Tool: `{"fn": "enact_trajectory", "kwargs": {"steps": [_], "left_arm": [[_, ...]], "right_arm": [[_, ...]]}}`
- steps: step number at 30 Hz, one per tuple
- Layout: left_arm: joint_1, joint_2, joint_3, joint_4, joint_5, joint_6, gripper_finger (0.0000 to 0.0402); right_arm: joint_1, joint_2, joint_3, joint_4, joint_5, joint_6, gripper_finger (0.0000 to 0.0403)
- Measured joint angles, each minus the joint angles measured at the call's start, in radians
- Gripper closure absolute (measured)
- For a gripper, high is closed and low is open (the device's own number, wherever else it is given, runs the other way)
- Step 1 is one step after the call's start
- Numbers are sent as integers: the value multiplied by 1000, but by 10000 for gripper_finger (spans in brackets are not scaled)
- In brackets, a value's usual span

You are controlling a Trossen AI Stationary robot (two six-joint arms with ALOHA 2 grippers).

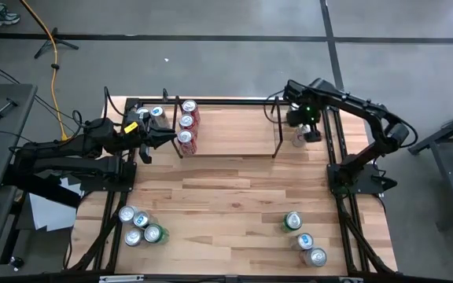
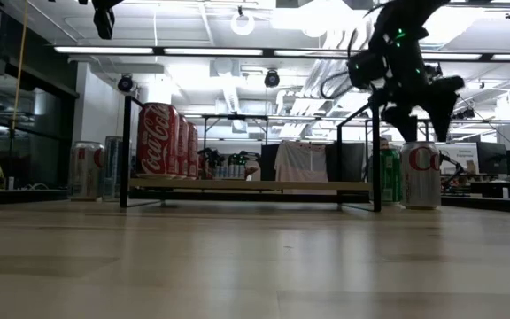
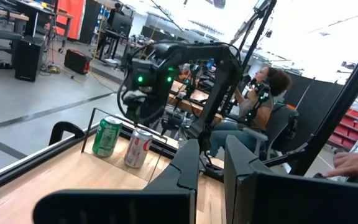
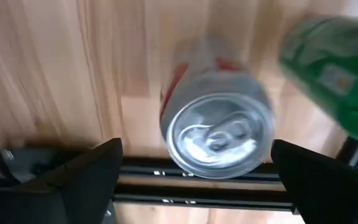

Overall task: Place canned beverage on shelf
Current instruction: Put the top right silver soda can on the shelf

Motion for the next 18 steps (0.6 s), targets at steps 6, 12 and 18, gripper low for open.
{"fn": "enact_trajectory", "kwargs": {"steps": [6, 12, 18], "left_arm": [[0, 0, 0, 0, 0, -2, 402], [0, 0, 0, 0, 0, -1, 401], [0, 0, 0, -4, 0, -1, 401]], "right_arm": [[2, 0, -81, 70, 58, -16, 6], [6, 0, -91, 161, 42, 6, 6], [6, 0, -91, 177, 16, 9, 11]]}}
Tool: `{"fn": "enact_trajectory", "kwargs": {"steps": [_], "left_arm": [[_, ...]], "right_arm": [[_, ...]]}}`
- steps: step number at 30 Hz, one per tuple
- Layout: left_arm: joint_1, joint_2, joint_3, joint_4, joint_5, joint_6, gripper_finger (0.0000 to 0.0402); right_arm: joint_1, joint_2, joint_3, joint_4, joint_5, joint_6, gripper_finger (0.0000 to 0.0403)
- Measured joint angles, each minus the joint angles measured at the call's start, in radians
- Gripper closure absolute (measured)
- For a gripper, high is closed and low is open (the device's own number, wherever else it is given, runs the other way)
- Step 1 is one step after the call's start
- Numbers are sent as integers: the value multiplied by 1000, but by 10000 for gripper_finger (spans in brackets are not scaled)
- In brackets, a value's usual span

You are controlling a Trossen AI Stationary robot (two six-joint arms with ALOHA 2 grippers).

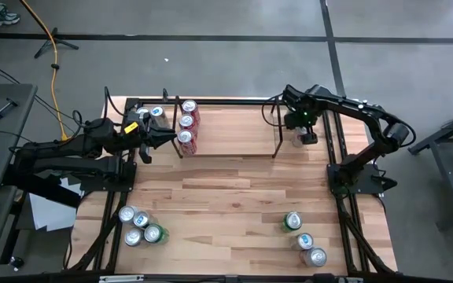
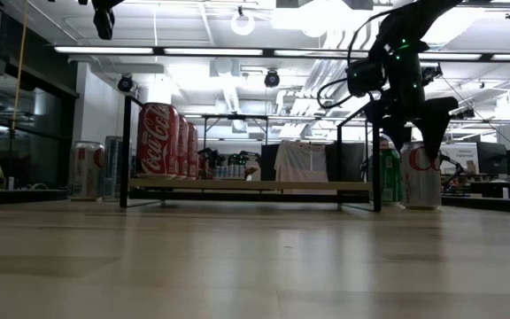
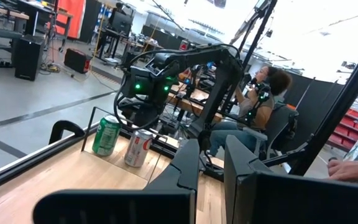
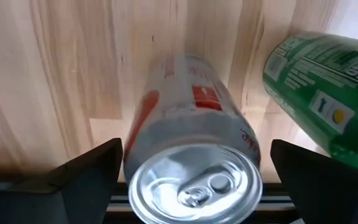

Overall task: Place canned beverage on shelf
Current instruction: Put the top right silver soda can on the shelf

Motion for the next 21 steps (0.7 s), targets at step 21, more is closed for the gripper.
{"fn": "enact_trajectory", "kwargs": {"steps": [21], "left_arm": [[0, 0, 0, -12, -7, 0, 401]], "right_arm": [[0, 0, 0, -62, -77, 1200, 106]]}}
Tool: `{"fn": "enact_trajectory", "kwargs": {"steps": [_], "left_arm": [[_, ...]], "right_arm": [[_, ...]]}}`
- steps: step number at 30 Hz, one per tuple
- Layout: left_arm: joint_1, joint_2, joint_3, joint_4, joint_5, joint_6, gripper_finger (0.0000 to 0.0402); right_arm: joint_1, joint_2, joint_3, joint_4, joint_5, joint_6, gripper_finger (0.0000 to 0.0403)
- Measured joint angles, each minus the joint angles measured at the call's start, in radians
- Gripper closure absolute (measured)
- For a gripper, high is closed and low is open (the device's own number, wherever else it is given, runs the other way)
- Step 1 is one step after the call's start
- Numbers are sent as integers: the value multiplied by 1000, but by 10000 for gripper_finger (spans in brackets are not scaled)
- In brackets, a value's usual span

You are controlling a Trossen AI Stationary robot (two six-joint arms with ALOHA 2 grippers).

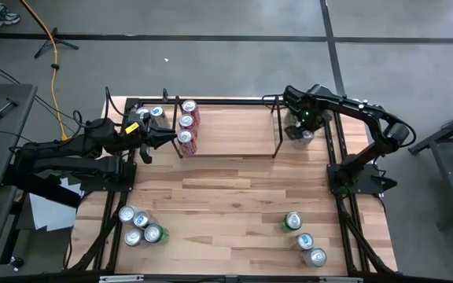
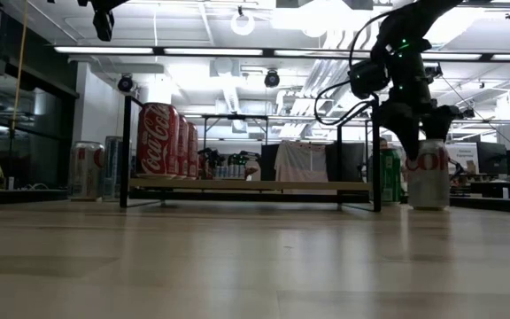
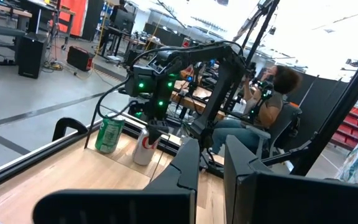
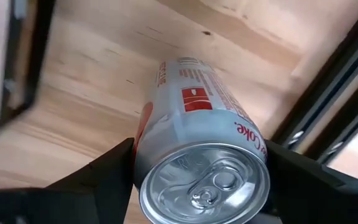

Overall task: Place canned beverage on shelf
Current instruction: Put the top right silver soda can on the shelf

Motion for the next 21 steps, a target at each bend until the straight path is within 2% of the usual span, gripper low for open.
{"fn": "enact_trajectory", "kwargs": {"steps": [5, 21], "left_arm": [[0, 0, 0, 0, 0, 0, 402], [0, 0, 0, 0, 0, 0, 402]], "right_arm": [[1, 0, 0, 15, -33, 63, 81], [1, 1, 0, 56, -38, 93, 74]]}}
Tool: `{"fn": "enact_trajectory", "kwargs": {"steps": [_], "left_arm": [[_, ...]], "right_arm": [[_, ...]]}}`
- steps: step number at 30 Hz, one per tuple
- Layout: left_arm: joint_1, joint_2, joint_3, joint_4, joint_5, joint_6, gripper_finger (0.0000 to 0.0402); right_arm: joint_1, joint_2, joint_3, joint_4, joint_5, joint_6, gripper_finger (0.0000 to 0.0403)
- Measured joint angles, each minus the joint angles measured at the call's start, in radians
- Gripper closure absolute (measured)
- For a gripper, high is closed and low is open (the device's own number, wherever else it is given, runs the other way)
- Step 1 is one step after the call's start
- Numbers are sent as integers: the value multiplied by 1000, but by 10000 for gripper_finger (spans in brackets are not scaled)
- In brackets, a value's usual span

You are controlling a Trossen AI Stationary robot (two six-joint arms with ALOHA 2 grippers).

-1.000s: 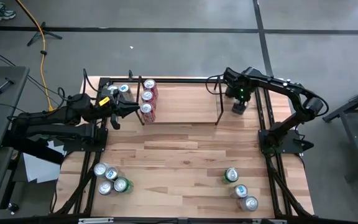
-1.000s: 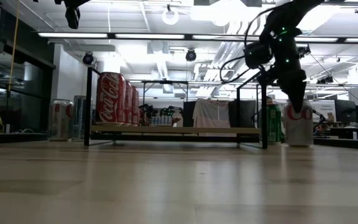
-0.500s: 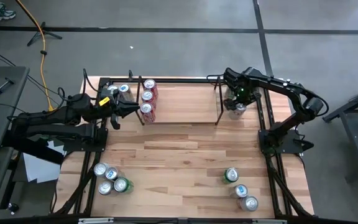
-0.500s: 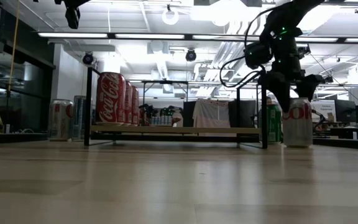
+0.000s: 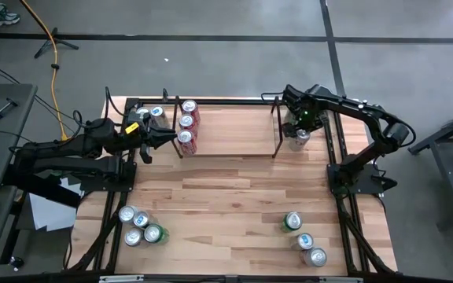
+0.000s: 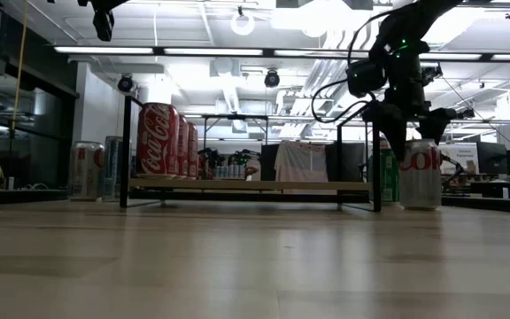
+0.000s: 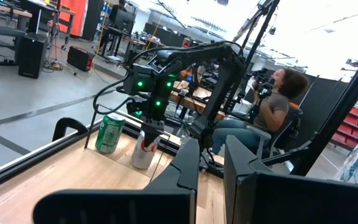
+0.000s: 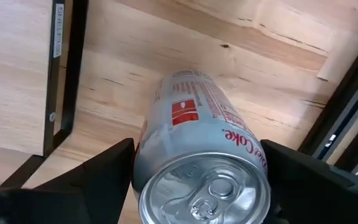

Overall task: Place canned beverage on shelf
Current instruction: Put the top right silver soda can on the shelf

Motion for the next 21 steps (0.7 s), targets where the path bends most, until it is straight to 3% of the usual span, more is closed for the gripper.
{"fn": "enact_trajectory", "kwargs": {"steps": [6, 13, 21], "left_arm": [[0, 0, 0, 0, 0, 0, 401], [0, 0, 0, 0, 0, 0, 402], [0, 0, 0, 0, 0, 0, 401]], "right_arm": [[0, 0, 0, -5, 12, -23, 67], [0, 0, 2, -3, 29, -75, 12], [-17, 0, 100, -32, 13, -289, 9]]}}
